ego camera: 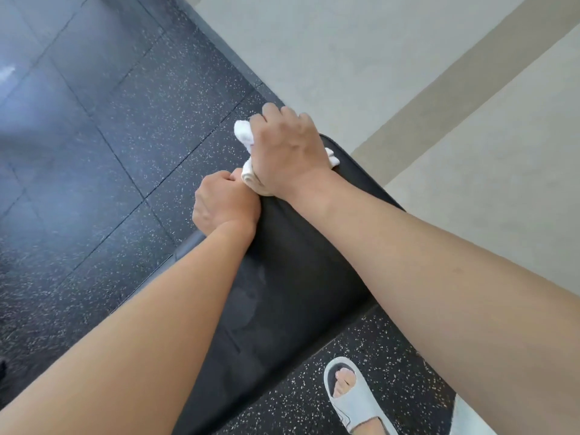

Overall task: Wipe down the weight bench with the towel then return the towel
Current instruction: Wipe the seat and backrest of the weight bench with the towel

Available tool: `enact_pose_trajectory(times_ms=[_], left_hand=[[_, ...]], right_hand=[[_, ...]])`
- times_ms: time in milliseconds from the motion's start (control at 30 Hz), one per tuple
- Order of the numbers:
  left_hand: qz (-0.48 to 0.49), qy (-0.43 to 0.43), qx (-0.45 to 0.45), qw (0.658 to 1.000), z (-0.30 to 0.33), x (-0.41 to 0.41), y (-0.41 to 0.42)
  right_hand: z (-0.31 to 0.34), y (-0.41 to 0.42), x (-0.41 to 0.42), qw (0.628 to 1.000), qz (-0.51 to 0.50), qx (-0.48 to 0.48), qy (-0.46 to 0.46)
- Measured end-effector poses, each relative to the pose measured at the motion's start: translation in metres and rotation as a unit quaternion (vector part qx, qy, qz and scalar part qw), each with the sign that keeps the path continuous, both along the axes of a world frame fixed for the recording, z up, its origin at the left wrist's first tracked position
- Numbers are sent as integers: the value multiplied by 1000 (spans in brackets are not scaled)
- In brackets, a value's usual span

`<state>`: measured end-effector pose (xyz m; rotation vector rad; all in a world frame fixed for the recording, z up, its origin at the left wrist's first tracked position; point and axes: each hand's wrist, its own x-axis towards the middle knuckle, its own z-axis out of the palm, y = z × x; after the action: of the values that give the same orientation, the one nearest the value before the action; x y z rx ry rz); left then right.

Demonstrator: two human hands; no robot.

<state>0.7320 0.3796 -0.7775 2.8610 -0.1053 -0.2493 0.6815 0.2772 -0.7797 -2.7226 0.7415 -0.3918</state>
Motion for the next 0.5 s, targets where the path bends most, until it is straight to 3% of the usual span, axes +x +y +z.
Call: enact_pose_trajectory(times_ms=[100,267,500], left_hand=[[4,-1,-11,1000,0,0,1],[-1,9,-24,1000,2,-2,2],[-9,92,-106,990,11,2,13]], right_hand=[[1,10,-38,997,-3,-3,-72],[5,48,-145,998,17,21,-61],[0,58,-129,999,19,-9,-36]])
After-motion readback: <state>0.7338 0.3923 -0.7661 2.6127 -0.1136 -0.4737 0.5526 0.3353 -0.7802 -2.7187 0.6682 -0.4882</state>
